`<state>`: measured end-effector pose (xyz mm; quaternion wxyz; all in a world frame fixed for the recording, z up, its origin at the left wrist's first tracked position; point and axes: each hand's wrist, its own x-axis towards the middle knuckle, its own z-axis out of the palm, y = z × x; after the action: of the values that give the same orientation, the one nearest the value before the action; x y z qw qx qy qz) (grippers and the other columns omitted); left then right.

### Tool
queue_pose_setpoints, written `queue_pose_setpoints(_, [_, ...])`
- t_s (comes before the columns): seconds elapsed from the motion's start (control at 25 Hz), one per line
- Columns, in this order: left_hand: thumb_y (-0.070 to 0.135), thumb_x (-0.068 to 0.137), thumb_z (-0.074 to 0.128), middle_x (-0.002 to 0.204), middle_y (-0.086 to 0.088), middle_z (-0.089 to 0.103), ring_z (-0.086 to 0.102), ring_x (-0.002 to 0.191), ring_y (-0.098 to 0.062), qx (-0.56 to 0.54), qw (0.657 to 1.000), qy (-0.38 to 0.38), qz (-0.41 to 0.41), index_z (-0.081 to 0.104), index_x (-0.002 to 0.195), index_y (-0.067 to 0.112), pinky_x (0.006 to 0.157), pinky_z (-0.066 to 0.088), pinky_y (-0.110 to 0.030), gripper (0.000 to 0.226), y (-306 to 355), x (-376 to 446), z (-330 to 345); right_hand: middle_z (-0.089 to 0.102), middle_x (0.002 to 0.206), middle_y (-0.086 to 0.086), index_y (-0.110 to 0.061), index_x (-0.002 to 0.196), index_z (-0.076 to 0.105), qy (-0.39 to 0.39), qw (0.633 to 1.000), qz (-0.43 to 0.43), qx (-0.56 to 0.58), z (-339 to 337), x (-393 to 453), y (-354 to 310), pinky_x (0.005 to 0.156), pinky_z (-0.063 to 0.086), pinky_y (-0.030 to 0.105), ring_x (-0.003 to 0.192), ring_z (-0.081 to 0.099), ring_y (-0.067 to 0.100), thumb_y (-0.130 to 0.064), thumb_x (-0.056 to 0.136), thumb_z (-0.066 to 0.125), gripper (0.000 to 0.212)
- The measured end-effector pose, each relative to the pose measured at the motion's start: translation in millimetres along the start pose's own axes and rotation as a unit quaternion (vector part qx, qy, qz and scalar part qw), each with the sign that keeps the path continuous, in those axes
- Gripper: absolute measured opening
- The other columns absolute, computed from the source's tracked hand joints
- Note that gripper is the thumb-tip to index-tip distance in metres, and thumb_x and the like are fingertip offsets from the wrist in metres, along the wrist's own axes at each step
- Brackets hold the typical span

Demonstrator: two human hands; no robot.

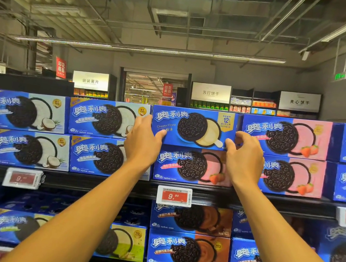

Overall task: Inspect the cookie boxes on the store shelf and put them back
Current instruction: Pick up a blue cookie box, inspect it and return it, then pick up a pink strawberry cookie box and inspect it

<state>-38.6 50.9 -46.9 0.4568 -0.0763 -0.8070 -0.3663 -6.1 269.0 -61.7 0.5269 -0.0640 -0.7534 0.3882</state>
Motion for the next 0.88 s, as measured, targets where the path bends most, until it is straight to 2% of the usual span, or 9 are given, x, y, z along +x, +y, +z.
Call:
queue_pose_setpoints(0.2, [0.035,0.092,0.066,0.121,0.001,0.055,0.06,0.103,-0.021,-0.013,1.0,-0.006,0.003,0.051,0.125,0.024,0.069,0.042,-0.034,0.039,-0.2,-4.3,-5.3,0.066,0.116,0.001,-0.019,0.122,0.062,-0.025,0.999,-0.002,-0.02,-6.6,0.7,2.1,0.082,0.041,0.038,0.105,0.061,0.029,-0.032,0.094,0.066,0.031])
queue_pose_setpoints(0.32, [0.034,0.092,0.064,0.118,0.003,0.051,0.059,0.104,-0.023,-0.045,0.999,-0.018,0.0,0.049,0.128,0.024,0.07,0.047,-0.037,0.04,0.9,-7.1,-12.5,0.067,0.112,-0.003,-0.021,0.121,0.062,-0.044,0.999,0.001,-0.001,-13.0,0.2,2.2,0.079,0.041,0.035,0.1,0.062,0.024,-0.034,0.094,0.066,0.031])
queue_pose_setpoints(0.44, [0.031,0.092,0.061,0.129,0.0,0.047,0.048,0.121,-0.023,-0.074,0.997,-0.029,0.005,0.047,0.138,0.021,0.09,0.048,-0.043,0.049,5.9,-14.7,-17.4,0.066,0.105,-0.007,-0.02,0.119,0.063,-0.063,0.997,-0.003,0.054,-20.7,-3.6,-0.1,0.084,0.048,0.037,0.093,0.059,0.016,-0.032,0.094,0.064,0.028])
queue_pose_setpoints(0.56, [0.024,0.092,0.061,0.13,-0.002,0.046,0.04,0.126,-0.021,-0.121,0.992,-0.026,0.036,0.048,0.14,0.014,0.103,0.039,-0.038,0.051,19.1,-25.1,-19.7,0.062,0.097,-0.016,-0.021,0.116,0.063,-0.077,0.99,-0.014,0.119,-33.6,-8.5,0.0,0.078,0.047,0.023,0.089,0.058,0.0,-0.025,0.095,0.064,0.021])
queue_pose_setpoints(0.68, [0.016,0.092,0.062,0.125,0.0,0.051,0.048,0.118,-0.017,-0.197,0.977,-0.054,0.066,0.052,0.136,0.012,0.101,0.041,-0.033,0.044,36.9,-39.5,-16.0,0.063,0.101,-0.015,-0.022,0.115,0.063,-0.063,0.987,-0.011,0.149,-54.5,-11.7,7.0,0.076,0.045,0.013,0.093,0.058,-0.005,-0.018,0.096,0.061,0.02])
queue_pose_setpoints(0.8, [0.016,0.095,0.06,0.12,0.004,0.053,0.052,0.112,-0.012,-0.253,0.958,-0.114,0.071,0.055,0.133,0.015,0.095,0.043,-0.03,0.038,61.5,-58.8,-3.9,0.064,0.1,-0.014,-0.025,0.112,0.061,-0.01,0.986,0.001,0.164,-85.8,-9.6,23.6,0.073,0.045,0.005,0.09,0.059,-0.003,-0.012,0.097,0.06,0.02])
queue_pose_setpoints(0.88, [0.019,0.097,0.059,0.121,0.003,0.055,0.054,0.109,-0.008,-0.276,0.947,-0.151,0.069,0.056,0.132,0.016,0.092,0.044,-0.027,0.035,81.5,-69.4,6.7,0.065,0.102,-0.007,-0.023,0.114,0.061,0.023,0.986,0.011,0.163,-107.3,-0.4,37.6,0.078,0.048,0.011,0.09,0.061,0.005,-0.011,0.096,0.06,0.021])
